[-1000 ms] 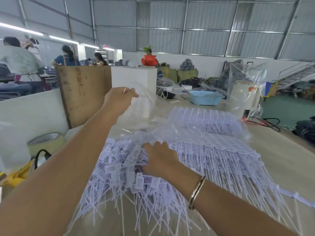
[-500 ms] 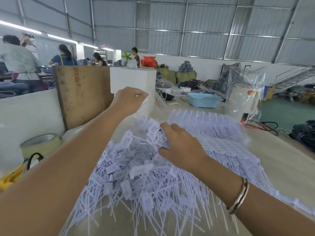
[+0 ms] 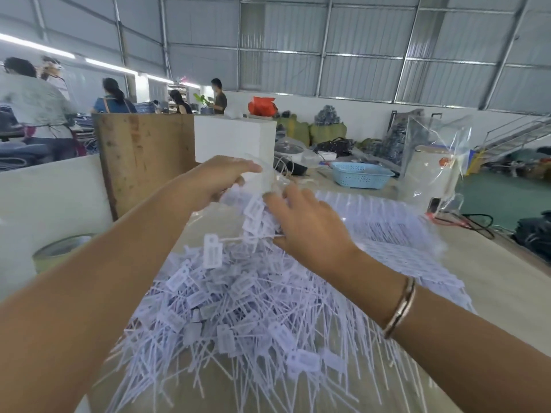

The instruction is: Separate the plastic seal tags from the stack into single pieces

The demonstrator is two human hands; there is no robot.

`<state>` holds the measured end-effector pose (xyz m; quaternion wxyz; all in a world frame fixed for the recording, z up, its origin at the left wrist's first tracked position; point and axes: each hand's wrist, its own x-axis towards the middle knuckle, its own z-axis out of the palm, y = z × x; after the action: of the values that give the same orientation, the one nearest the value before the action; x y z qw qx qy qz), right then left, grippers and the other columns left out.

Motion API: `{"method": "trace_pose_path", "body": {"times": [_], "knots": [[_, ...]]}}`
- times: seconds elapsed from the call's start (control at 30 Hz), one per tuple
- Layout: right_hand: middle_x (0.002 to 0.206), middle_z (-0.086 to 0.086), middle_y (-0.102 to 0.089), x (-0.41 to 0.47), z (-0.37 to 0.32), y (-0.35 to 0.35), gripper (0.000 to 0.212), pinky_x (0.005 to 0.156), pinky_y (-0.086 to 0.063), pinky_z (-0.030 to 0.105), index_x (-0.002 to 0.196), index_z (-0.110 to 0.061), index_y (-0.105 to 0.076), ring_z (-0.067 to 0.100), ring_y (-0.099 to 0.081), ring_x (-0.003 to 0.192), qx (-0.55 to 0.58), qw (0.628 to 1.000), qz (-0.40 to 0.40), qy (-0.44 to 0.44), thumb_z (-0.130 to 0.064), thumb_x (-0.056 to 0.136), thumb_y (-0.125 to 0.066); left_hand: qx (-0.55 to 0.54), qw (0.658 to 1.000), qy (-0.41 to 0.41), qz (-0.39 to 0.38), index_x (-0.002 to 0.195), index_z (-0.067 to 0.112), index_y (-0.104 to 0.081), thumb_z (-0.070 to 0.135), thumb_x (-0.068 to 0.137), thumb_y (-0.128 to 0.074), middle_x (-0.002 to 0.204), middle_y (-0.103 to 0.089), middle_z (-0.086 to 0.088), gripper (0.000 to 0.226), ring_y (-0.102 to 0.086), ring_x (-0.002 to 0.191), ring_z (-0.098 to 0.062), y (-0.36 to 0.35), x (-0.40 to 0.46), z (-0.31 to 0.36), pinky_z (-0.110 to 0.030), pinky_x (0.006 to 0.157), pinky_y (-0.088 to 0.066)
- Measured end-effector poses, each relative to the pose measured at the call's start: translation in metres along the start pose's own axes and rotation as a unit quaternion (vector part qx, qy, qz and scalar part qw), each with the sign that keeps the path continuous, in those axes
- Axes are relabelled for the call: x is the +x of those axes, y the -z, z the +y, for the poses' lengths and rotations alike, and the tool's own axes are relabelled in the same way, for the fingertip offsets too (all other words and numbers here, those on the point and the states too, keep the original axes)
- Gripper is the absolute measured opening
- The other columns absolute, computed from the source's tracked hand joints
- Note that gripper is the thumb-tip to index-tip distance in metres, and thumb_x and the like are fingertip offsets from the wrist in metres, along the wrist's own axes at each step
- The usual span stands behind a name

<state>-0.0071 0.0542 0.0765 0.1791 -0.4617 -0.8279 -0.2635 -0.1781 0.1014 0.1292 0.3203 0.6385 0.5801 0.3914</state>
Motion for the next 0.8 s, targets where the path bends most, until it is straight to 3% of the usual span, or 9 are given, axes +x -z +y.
{"method": "trace_pose_path", "body": {"times": [0.1, 0.23, 0.33, 0.43, 0.47, 0.5, 0.57, 0.63, 0.8], "knots": [[0.119, 0.012, -0.041, 0.013, -0.005, -0.030, 0.053, 0.069, -0.039, 0.039, 0.130, -0.016, -0.031, 0.031, -0.047, 0.100, -0.073, 0.996, -0.041, 0.013, -0.028, 0.088, -0.060, 0.087, 0.995, -0.041, 0.005, 0.116, 0.032, -0.065, 0.045, 0.091, -0.054, 0.080, -0.054, 0.003, 0.031, -0.044, 0.062, -0.012, -0.004, 0.006, 0.007, -0.022, 0.050, -0.030], [0.121, 0.013, -0.042, 0.045, -0.001, -0.045, 0.045, 0.066, -0.037, 0.038, 0.132, -0.013, -0.030, 0.033, -0.049, 0.105, -0.083, 0.991, -0.100, -0.031, -0.020, 0.093, -0.052, 0.212, 0.963, -0.168, 0.017, 0.117, 0.033, -0.066, 0.038, 0.100, -0.038, 0.117, -0.064, 0.001, 0.034, -0.058, 0.099, -0.016, -0.015, 0.003, 0.005, -0.021, 0.074, -0.041], [0.133, 0.015, -0.041, 0.070, 0.012, -0.045, 0.041, 0.085, -0.043, 0.041, 0.136, -0.012, -0.032, 0.035, -0.045, 0.118, -0.019, 0.981, -0.161, -0.105, -0.018, 0.097, -0.042, 0.214, 0.957, -0.196, 0.008, 0.113, 0.038, -0.066, 0.036, 0.100, -0.038, 0.121, -0.065, 0.005, 0.031, -0.060, 0.097, -0.011, -0.014, -0.002, 0.005, -0.023, 0.082, -0.045], [0.138, 0.011, -0.044, 0.083, 0.024, -0.041, 0.040, 0.089, -0.039, 0.016, 0.139, -0.001, -0.036, 0.028, -0.043, 0.124, 0.090, 0.970, -0.207, -0.093, -0.011, 0.100, -0.037, 0.134, 0.962, -0.227, -0.071, 0.110, 0.039, -0.068, 0.034, 0.100, -0.040, 0.104, -0.060, 0.020, 0.030, -0.060, 0.067, 0.003, -0.012, -0.012, 0.005, -0.012, 0.059, -0.039], [0.137, 0.007, -0.043, 0.083, 0.029, -0.039, 0.040, 0.082, -0.037, 0.010, 0.140, -0.001, -0.036, 0.026, -0.042, 0.125, 0.138, 0.958, -0.226, -0.111, -0.009, 0.100, -0.037, 0.087, 0.966, -0.228, -0.085, 0.108, 0.040, -0.069, 0.036, 0.100, -0.041, 0.057, -0.062, 0.016, 0.029, -0.052, 0.048, -0.001, -0.010, -0.016, 0.005, -0.010, 0.050, -0.034], [0.139, 0.008, -0.043, 0.086, 0.036, -0.039, 0.041, 0.084, -0.034, 0.013, 0.141, -0.004, -0.035, 0.026, -0.043, 0.124, 0.166, 0.948, -0.236, -0.130, -0.011, 0.100, -0.037, 0.046, 0.968, -0.228, -0.091, 0.106, 0.042, -0.069, 0.039, 0.099, -0.042, 0.049, -0.032, 0.019, 0.028, -0.037, 0.041, -0.006, -0.007, -0.018, 0.004, -0.011, 0.045, -0.030], [0.129, 0.011, -0.056, 0.094, 0.055, -0.051, 0.043, 0.083, -0.041, 0.027, 0.142, -0.012, -0.037, 0.025, -0.058, 0.101, 0.216, 0.931, -0.224, -0.188, -0.017, 0.099, -0.040, 0.019, 0.969, -0.223, -0.106, 0.105, 0.044, -0.070, 0.044, 0.098, -0.042, 0.050, -0.029, 0.014, 0.028, -0.024, 0.047, -0.010, -0.001, -0.019, 0.001, -0.015, 0.044, -0.025], [0.095, 0.008, -0.063, 0.100, 0.065, -0.072, 0.047, 0.061, -0.045, 0.026, 0.143, -0.013, -0.035, 0.015, -0.052, 0.068, 0.270, 0.907, -0.214, -0.244, -0.020, 0.098, -0.043, 0.033, 0.966, -0.214, -0.142, 0.106, 0.043, -0.069, 0.042, 0.098, -0.043, 0.052, -0.028, 0.011, 0.028, -0.023, 0.047, -0.010, 0.000, -0.021, -0.003, -0.016, 0.045, -0.025], [0.132, 0.011, -0.053, 0.103, 0.060, -0.106, 0.061, 0.096, -0.041, 0.034, 0.137, -0.007, -0.041, 0.027, -0.053, 0.118, 0.117, 0.930, -0.244, -0.247, -0.044, 0.090, -0.056, 0.008, 0.973, -0.212, -0.095, 0.108, 0.042, -0.068, 0.039, 0.099, -0.042, 0.057, -0.047, 0.016, 0.028, -0.046, 0.050, -0.003, -0.003, -0.017, -0.011, -0.011, 0.057, -0.044]]}}
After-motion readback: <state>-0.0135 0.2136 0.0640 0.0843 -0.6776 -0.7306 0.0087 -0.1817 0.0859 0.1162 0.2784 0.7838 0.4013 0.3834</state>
